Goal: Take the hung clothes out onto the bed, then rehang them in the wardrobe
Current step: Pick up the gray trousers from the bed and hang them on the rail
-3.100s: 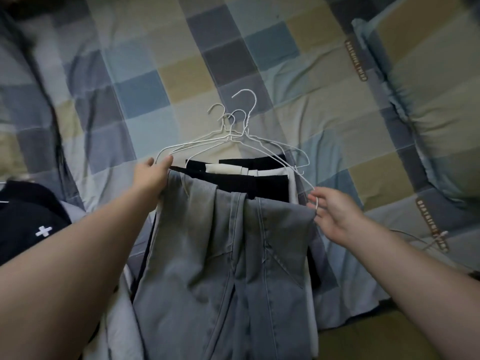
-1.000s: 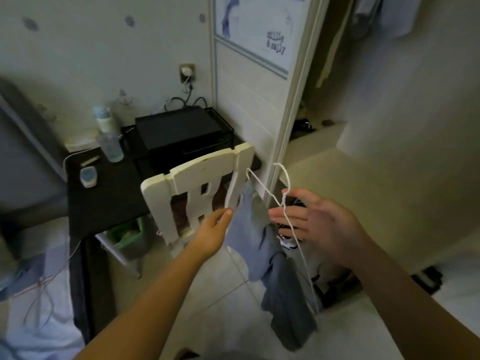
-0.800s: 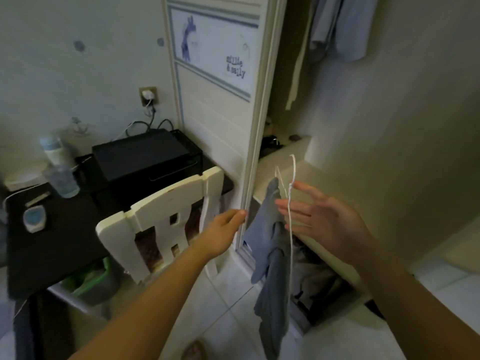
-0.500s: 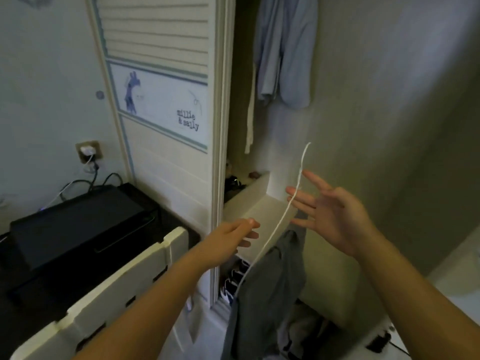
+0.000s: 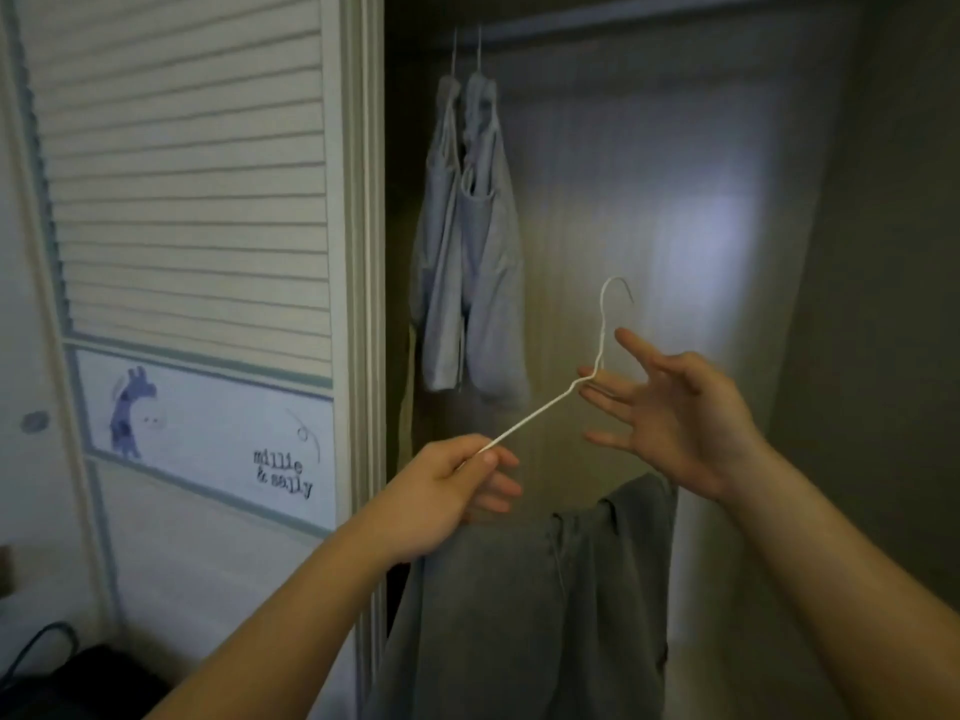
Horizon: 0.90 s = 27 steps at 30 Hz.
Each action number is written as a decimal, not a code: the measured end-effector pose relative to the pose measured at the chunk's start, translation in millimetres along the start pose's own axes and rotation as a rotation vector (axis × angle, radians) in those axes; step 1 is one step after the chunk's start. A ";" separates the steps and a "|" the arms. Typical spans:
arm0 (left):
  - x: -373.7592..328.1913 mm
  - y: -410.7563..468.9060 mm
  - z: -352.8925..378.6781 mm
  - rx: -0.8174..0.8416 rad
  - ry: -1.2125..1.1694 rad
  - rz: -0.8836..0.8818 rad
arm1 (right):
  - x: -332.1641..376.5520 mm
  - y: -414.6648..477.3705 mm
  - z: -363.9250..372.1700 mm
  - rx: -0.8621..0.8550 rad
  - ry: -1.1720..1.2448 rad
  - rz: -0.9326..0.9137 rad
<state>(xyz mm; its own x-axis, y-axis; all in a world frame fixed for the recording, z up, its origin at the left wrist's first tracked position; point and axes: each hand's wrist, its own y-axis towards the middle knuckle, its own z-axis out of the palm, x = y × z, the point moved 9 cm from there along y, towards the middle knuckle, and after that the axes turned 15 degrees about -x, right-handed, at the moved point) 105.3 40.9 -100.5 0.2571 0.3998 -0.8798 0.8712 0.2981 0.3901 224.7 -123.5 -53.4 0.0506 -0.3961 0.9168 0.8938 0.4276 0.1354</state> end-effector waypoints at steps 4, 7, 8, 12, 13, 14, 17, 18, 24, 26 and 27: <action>-31.2 69.7 -2.2 -0.053 -0.015 0.059 | 59.3 47.7 8.1 0.009 0.000 -0.093; -60.9 121.5 -0.5 -0.102 -0.033 0.110 | 106.6 86.7 15.0 0.030 -0.013 -0.170; -73.8 137.6 0.3 -0.114 -0.029 0.134 | 123.0 100.0 18.3 0.043 -0.023 -0.202; -130.7 195.9 -0.2 -0.183 -0.022 0.232 | 189.1 151.4 34.5 0.065 -0.063 -0.314; -143.9 209.6 -1.4 -0.201 -0.026 0.248 | 204.9 163.6 39.6 0.069 -0.062 -0.330; -157.4 223.0 -2.6 -0.221 -0.011 0.268 | 219.8 175.6 45.4 0.074 -0.058 -0.344; -196.3 261.4 -9.9 -0.289 0.072 0.330 | 262.2 207.4 64.0 0.086 -0.067 -0.399; -208.8 272.8 -13.8 -0.317 0.076 0.342 | 276.1 217.6 71.7 0.093 -0.076 -0.414; -273.9 331.0 -37.8 -0.478 0.205 0.419 | 344.7 275.1 108.4 0.141 -0.089 -0.467; -286.6 346.0 -42.1 -0.525 0.255 0.419 | 355.9 291.0 114.9 0.135 -0.091 -0.474; -291.3 352.3 -42.5 -0.543 0.297 0.415 | 359.6 297.7 117.1 0.132 -0.095 -0.473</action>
<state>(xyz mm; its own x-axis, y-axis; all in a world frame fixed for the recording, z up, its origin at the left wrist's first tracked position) 319.6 66.3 304.7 0.3296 0.7671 -0.5503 0.3778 0.4270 0.8215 456.8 -43.5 360.6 -0.3928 -0.4987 0.7726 0.7448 0.3202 0.5854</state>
